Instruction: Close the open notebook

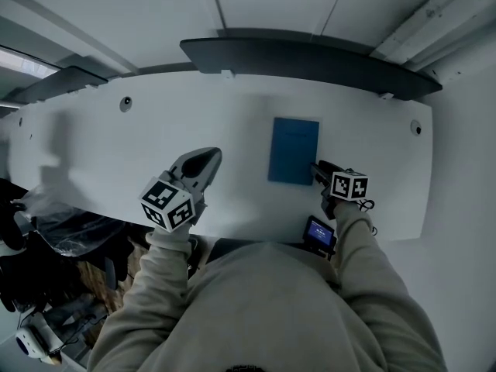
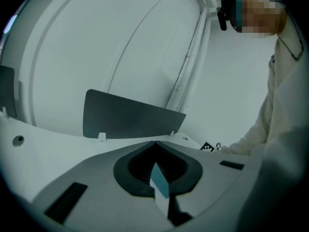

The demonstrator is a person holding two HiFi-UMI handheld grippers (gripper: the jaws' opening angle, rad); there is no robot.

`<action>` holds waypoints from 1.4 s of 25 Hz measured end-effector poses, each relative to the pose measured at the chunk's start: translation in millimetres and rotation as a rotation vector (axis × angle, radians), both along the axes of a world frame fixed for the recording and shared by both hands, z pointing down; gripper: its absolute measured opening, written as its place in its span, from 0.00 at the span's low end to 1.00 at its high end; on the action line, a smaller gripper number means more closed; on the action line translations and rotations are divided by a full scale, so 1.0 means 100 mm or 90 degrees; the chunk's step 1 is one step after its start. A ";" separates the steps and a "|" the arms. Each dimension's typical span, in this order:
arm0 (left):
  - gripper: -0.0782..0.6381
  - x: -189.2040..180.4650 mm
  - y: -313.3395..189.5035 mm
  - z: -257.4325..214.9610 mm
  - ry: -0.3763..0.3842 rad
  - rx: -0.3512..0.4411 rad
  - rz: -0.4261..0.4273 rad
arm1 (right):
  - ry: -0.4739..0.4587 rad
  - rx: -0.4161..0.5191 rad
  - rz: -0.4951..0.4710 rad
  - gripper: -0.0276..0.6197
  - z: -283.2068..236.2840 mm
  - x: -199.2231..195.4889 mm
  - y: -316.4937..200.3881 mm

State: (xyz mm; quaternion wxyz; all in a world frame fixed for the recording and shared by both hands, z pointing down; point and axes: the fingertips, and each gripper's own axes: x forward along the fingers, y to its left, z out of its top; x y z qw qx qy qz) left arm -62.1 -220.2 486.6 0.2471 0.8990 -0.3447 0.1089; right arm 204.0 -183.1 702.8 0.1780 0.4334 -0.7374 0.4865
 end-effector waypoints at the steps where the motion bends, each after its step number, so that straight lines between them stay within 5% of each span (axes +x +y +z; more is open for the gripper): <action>1: 0.11 -0.03 0.01 0.00 -0.001 -0.002 -0.003 | 0.008 -0.004 -0.002 0.29 0.03 0.01 0.00; 22: 0.11 0.12 0.06 0.42 0.002 -0.051 0.014 | -0.017 -0.029 -0.014 0.30 0.22 -0.12 -0.08; 35: 0.11 0.13 0.16 0.56 -0.022 -0.058 0.021 | 0.052 -0.065 -0.051 0.30 0.30 -0.10 -0.05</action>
